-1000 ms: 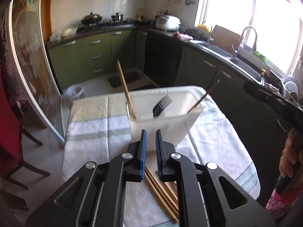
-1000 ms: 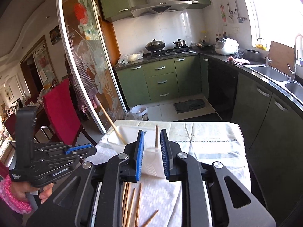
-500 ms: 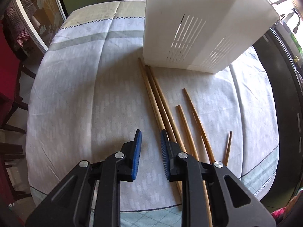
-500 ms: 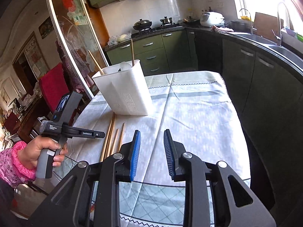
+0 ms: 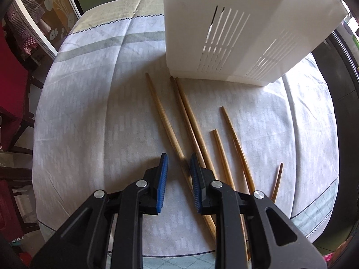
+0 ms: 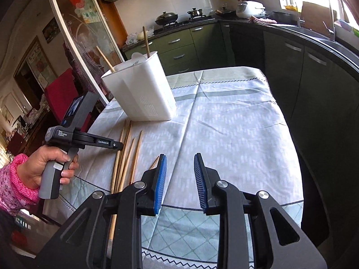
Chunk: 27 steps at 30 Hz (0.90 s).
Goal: Organize utensils
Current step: 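Open both grippers and move them back over the loose wooden chopsticks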
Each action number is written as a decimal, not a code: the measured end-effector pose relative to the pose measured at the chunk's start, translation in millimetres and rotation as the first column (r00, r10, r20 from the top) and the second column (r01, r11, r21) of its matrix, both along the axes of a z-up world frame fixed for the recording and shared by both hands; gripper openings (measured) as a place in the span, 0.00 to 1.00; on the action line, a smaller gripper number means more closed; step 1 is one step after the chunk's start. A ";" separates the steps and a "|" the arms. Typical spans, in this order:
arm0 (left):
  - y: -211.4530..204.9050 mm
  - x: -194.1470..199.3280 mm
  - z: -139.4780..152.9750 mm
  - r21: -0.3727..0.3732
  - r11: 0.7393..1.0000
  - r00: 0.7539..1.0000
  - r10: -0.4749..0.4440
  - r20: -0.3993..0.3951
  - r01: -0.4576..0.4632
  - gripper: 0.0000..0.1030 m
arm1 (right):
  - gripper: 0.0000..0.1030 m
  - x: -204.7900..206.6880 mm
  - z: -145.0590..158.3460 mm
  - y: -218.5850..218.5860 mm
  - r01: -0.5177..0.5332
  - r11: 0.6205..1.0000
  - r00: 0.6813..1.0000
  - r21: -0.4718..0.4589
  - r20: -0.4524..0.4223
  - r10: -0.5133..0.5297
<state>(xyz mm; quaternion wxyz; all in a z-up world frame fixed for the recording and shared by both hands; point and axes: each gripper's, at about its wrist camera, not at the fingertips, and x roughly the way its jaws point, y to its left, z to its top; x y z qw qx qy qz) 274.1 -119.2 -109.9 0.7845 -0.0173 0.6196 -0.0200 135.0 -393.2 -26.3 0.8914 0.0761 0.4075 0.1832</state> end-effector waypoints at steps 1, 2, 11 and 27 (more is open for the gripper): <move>-1.9 0.5 -1.0 0.000 1.000 1.000 -0.004 0.000 0.004 0.19 | 0.25 3.4 -0.9 10.1 -0.022 1.000 1.000 -0.010 -0.010 0.022; -3.6 -0.8 -0.6 0.002 1.000 1.000 -0.010 0.000 0.010 0.19 | 0.25 8.0 -3.1 19.5 -0.042 0.999 0.999 -0.017 -0.021 0.042; 14.3 -24.3 -3.1 0.017 0.996 0.996 -0.084 -0.010 0.084 0.13 | 0.25 70.8 -45.0 128.8 -0.261 0.956 0.951 -0.132 -0.208 0.231; 58.5 -26.5 4.0 -0.027 0.998 0.998 -0.056 -0.005 0.055 0.13 | 0.24 112.0 -89.4 191.3 -0.327 0.884 0.918 -0.333 -0.332 0.214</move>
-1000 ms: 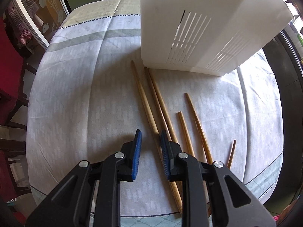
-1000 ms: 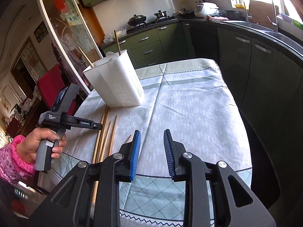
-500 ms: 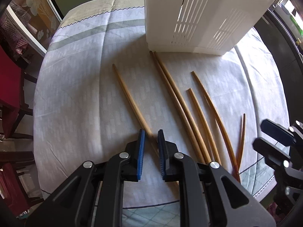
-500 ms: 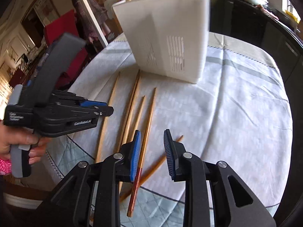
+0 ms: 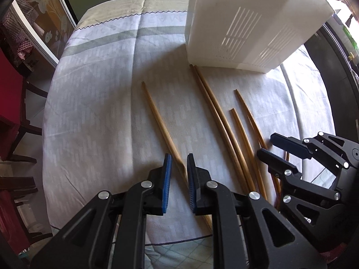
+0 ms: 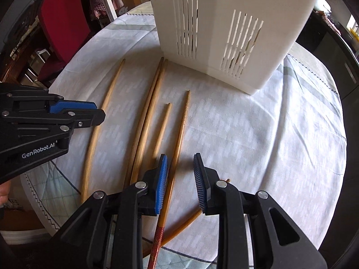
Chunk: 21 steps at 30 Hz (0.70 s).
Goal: Organize utensils
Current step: 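Open both grippers and move them back over the loose wooden chopsticks, then grasp a chopstick with the right gripper while the left gripper grasps another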
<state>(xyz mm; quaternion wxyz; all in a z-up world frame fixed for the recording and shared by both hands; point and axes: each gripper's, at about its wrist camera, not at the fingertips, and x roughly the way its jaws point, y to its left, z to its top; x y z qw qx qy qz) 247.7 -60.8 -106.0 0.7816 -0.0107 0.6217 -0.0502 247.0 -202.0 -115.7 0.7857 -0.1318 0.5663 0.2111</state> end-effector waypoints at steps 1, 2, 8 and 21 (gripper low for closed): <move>1.8 3.5 0.1 0.005 1.000 1.000 0.010 -0.003 -0.010 0.13 | 0.24 1.1 -1.6 2.2 -0.001 1.000 1.000 -0.011 0.005 0.002; 3.4 6.3 -0.4 0.005 1.000 1.000 0.021 -0.006 -0.021 0.13 | 0.24 3.4 -1.6 5.3 -0.004 1.000 1.000 -0.019 0.009 0.004; 7.8 19.3 -6.6 0.027 0.998 0.998 0.061 -0.026 -0.060 0.14 | 0.23 13.3 -4.9 19.5 -0.015 0.999 1.000 -0.040 0.021 0.016; -1.6 23.5 -3.8 0.083 0.995 0.999 0.051 0.006 -0.051 0.09 | 0.08 18.1 -7.0 14.9 -0.013 1.000 1.000 0.016 0.009 0.012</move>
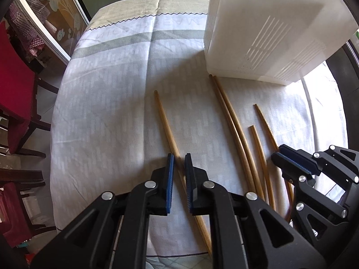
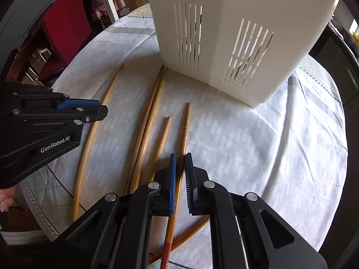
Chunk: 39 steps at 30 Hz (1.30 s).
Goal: Organize utensils
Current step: 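Grasp a chopstick with the right gripper while the left gripper grasps another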
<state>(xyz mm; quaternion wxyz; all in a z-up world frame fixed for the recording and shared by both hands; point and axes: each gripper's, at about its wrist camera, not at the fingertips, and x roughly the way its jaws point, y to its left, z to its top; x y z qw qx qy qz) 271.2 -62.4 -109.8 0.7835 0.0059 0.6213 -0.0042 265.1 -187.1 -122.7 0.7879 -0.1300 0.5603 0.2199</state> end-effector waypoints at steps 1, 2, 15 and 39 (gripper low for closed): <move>0.6 -1.8 0.3 0.003 1.000 1.000 -0.005 0.006 0.005 0.09 | 0.07 -1.1 1.6 -3.6 0.003 1.000 1.000 0.004 0.002 -0.003; 1.7 -2.8 0.7 -0.002 1.000 1.000 -0.011 0.017 0.011 0.09 | 0.07 -2.4 4.9 -7.8 0.008 1.000 1.000 0.014 0.008 -0.008; 11.8 -43.7 63.6 -0.042 0.997 0.958 -0.045 0.282 0.059 0.07 | 0.07 -39.4 88.9 -61.5 0.052 0.976 0.978 0.213 0.186 -0.093; 1.1 -56.2 65.2 -0.034 0.993 0.948 -0.102 0.300 0.117 0.06 | 0.07 -155.6 135.4 -154.7 0.166 0.905 0.873 0.391 0.368 -0.319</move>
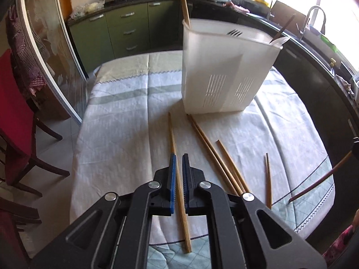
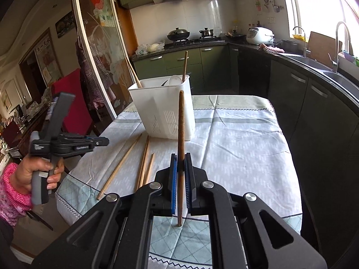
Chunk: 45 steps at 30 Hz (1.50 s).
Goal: Organize utensils
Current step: 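Grasp a chopstick with the right gripper while the left gripper grasps another, then carry both chopsticks upright into the white holder and open both grippers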
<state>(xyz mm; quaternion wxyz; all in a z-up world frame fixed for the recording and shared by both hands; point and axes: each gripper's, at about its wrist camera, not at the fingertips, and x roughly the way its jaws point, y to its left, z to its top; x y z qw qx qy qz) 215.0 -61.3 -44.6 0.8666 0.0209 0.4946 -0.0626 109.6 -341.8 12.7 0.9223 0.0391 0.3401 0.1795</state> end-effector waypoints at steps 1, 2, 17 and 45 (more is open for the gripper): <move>-1.1 10.3 -10.1 0.014 1.000 0.999 0.001 -0.036 -0.001 0.10 | 0.07 1.1 -0.4 -0.6 -0.002 1.000 1.000 0.003 -0.002 0.002; -1.2 20.5 -19.5 0.018 1.000 0.998 0.007 -0.070 -0.006 0.11 | 0.07 1.4 -0.5 0.5 -0.005 1.000 1.000 0.006 -0.002 0.005; -11.0 70.8 -65.6 0.061 0.997 0.976 0.068 -0.207 -0.057 0.12 | 0.07 -2.7 -0.6 -1.0 -0.023 0.999 1.000 0.028 -0.011 0.023; 7.8 -114.4 64.3 -0.091 0.996 0.932 0.010 0.363 0.025 0.06 | 0.07 -12.2 -0.1 -7.1 0.003 0.999 1.000 0.038 -0.009 -0.003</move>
